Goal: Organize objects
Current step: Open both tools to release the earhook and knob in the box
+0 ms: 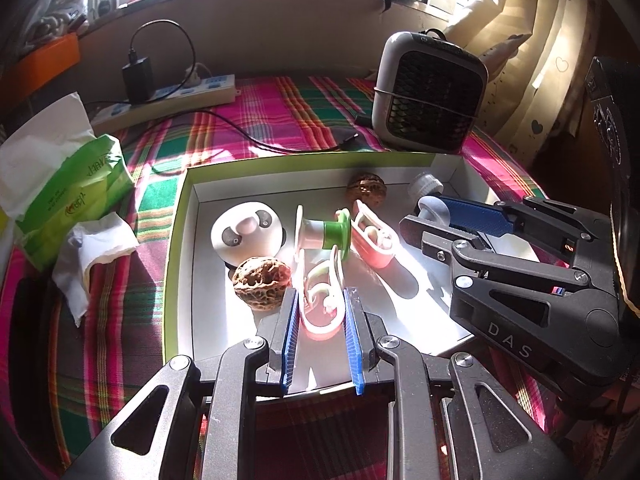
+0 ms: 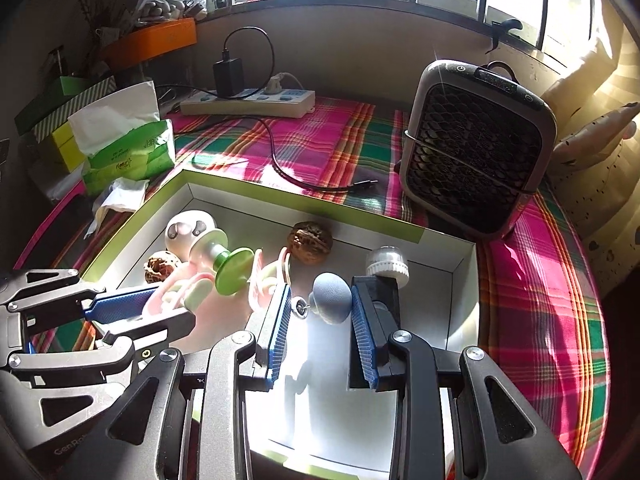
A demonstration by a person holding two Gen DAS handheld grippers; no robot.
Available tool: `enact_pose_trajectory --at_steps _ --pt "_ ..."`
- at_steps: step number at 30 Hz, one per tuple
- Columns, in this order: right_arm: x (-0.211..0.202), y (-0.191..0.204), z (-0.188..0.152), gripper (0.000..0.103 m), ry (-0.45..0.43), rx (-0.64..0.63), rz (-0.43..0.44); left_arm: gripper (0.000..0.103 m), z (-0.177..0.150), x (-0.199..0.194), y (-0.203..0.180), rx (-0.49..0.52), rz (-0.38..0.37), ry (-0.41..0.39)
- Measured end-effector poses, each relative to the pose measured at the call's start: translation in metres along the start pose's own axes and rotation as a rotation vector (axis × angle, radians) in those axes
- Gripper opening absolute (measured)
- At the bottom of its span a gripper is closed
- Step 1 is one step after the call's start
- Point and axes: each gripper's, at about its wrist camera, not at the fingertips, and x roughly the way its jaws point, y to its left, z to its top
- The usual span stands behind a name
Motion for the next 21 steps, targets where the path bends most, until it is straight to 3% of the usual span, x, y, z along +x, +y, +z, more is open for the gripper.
enact_pose_trajectory --at_steps 13,21 --pt "0.002 0.015 -0.004 0.032 -0.005 -0.107 -0.079 0.020 -0.001 0.001 -0.001 0.003 0.004 0.000" --pt "0.003 0.018 -0.007 0.032 -0.003 -0.127 -0.068 0.020 -0.002 0.001 -0.002 0.007 0.009 -0.001"
